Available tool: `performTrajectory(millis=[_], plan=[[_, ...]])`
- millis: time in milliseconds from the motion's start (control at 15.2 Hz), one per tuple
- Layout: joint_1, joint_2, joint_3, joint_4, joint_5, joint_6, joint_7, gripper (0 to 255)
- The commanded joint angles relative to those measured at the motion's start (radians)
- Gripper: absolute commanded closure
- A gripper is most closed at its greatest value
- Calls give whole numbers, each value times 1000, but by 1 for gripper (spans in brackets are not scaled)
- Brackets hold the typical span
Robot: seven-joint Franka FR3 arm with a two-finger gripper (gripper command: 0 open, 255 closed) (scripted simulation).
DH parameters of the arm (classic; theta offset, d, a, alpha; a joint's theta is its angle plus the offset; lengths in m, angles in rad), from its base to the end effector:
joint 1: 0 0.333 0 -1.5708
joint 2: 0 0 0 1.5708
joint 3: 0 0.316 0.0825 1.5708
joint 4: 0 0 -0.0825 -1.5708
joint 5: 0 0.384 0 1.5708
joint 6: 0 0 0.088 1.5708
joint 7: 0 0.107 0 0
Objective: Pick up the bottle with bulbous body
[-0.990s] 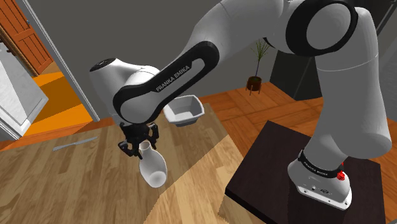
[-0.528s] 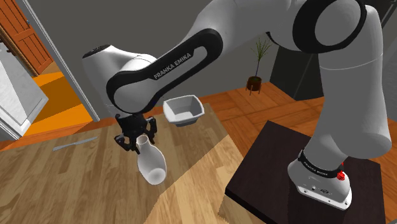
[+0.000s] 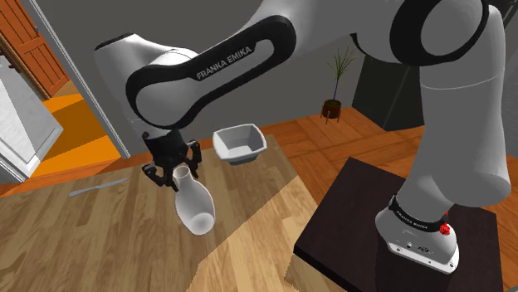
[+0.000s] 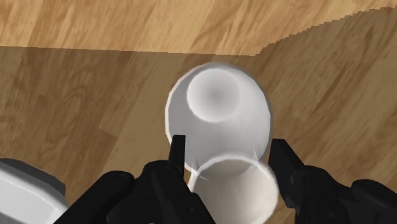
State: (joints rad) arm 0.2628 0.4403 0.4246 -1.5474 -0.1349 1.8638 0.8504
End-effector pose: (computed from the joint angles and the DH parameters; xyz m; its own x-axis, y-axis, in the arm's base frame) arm 0.5441 0.3846 0.4074 0.9847 -0.1472 -0.0933 -0.1451 -0.9890 0.0288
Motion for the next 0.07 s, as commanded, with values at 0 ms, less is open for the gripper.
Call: performTrajectory(millis=[0], plan=[[1,-2,1,7,1,-8,1,255]])
